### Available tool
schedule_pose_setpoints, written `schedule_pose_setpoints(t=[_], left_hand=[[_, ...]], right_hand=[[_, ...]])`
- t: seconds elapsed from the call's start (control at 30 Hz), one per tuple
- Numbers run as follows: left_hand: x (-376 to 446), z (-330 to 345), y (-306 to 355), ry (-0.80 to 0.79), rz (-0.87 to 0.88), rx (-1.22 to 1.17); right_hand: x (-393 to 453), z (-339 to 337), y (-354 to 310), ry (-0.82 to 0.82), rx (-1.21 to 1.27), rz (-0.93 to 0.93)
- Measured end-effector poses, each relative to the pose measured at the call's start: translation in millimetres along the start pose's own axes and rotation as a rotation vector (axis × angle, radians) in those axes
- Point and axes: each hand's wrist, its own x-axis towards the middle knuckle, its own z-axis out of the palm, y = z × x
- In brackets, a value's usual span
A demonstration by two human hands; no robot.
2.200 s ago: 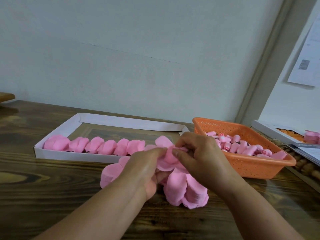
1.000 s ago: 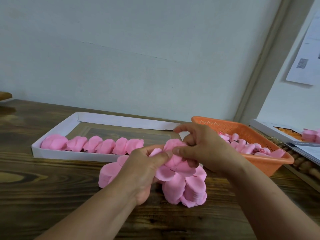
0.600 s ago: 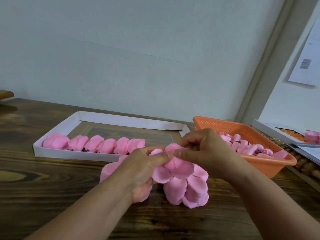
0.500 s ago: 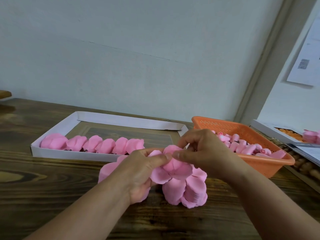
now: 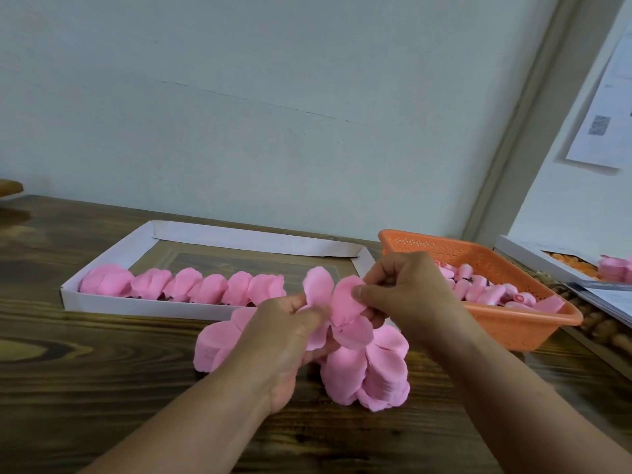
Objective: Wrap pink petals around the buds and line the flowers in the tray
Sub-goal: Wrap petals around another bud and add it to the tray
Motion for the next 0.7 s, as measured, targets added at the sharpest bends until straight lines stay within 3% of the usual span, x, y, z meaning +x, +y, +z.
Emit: schedule_pose_setpoints(t=[0.13, 0.4, 0.7], left_hand=[[2, 3, 4, 0.165, -0.023, 0.091], [3, 4, 6, 0.259, -0.019, 0.161], [-4, 5, 1, 0.147, 0.106, 0.296]], right_hand=[[-5, 3, -3, -0.09, -0.08, -0.068], [-10, 1, -11, -0.153, -0.228, -0.22], [3, -3, -15, -0.233, -0.318, -0.267]])
